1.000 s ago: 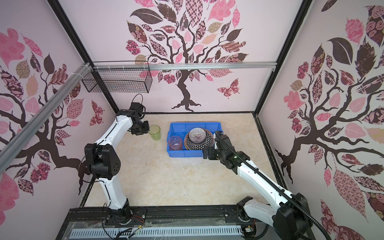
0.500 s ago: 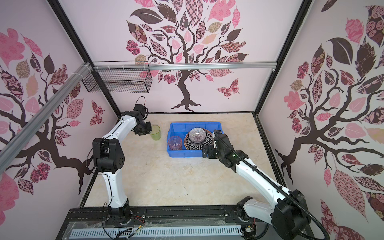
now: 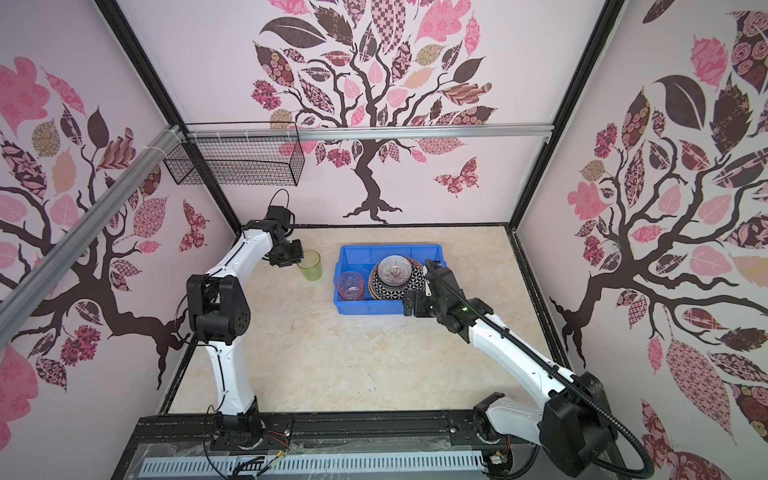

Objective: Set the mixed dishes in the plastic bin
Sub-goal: 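Lower the open left gripper around the green cup's rim, then close the left gripper on the green cup's rim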

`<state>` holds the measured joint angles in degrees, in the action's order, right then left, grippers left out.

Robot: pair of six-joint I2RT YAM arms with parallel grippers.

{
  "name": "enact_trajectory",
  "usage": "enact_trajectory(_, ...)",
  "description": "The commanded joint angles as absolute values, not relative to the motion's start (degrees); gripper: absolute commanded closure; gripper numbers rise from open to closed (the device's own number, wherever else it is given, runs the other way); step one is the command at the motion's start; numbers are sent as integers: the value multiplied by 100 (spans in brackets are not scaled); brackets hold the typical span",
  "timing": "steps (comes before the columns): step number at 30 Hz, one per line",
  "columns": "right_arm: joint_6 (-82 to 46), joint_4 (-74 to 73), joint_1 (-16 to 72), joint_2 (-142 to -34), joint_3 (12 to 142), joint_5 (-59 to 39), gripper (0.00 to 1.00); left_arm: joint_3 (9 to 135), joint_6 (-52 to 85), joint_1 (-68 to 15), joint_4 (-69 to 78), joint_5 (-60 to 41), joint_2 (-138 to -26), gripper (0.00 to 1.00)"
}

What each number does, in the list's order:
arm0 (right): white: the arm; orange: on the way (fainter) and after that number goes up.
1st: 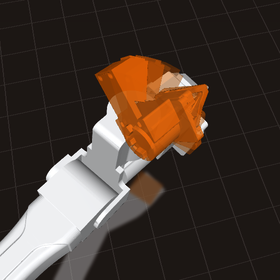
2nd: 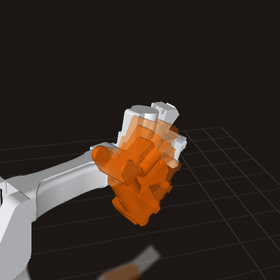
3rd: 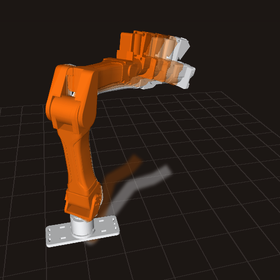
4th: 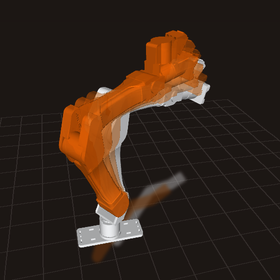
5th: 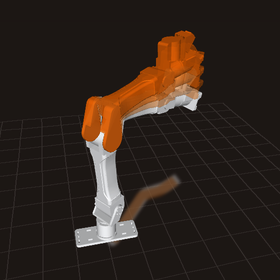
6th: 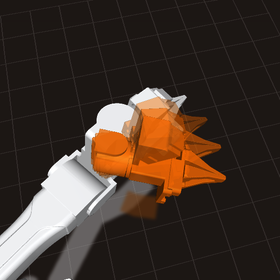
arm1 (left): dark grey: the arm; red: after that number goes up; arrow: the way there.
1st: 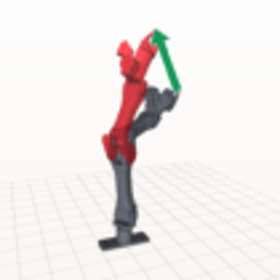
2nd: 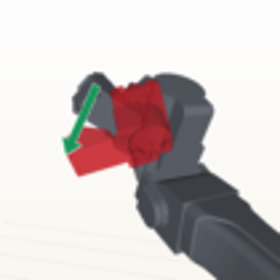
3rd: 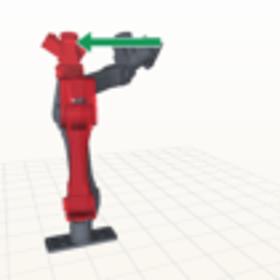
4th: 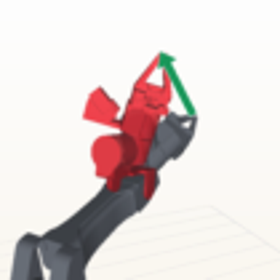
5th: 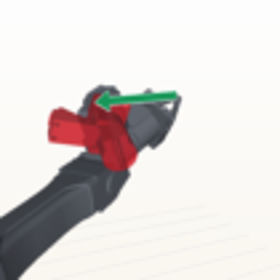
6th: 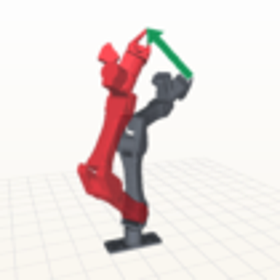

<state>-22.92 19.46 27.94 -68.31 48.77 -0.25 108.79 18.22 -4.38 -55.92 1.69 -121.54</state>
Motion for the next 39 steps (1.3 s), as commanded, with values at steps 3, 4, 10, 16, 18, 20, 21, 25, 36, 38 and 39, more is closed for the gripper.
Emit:
enact_trajectory(3, -2288, 1947, 2795, -6938, 5142, -59, 0, 11338, 1889, -404, -5679, 182, -12439, 69)
enact_trajectory(4, -2294, 1944, 2793, -6959, 5155, -60, 1, 11333, 1898, -404, -5675, 185, -12460, 69)
enact_trajectory(10, -2294, 1899, 2795, -7056, 5184, -100, 0, 11347, 1907, -404, -5658, 141, -12559, 70)
enact_trajectory(16, -2276, 1915, 2795, -7186, 5286, -97, 0, 11388, 1981, -404, -5668, 243, -12680, 71)
enact_trajectory(18, -2268, 1917, 2795, -7182, 5300, -107, 0, 11398, 1999, -404, -5651, 242, -12717, 73)
enact_trajectory(20, -2259, 1907, 2795, -7172, 5292, -98, 0, 11399, 2013, -404, -5657, 233, -12740, 73)
enact_trajectory(21, -2259, 1899, 2796, -7171, 5290, -90, 0, 11399, 2021, -404, -5660, 246, -12748, 74)
enact_trajectory(25, -2268, 1872, 2795, -7148, 5256, -99, 0, 11406, 2039, -402, -5682, 254, -12784, 79)
enact_trajectory(36, -2241, 1837, 2795, -7030, 5166, -87, 0, 11399, 2035, -399, -5739, 211, -12777, 88)
enact_trajectory(38, -2241, 1855, 2795, -7010, 5161, -77, 0, 11399, 1992, -404, -5768, 213, -12762, 89)
enact_trajectory(39, -2243, 1859, 2795, -6990, 5154, -79, 0, 11399, 1982, -404, -5789, 228, -12757, 90)
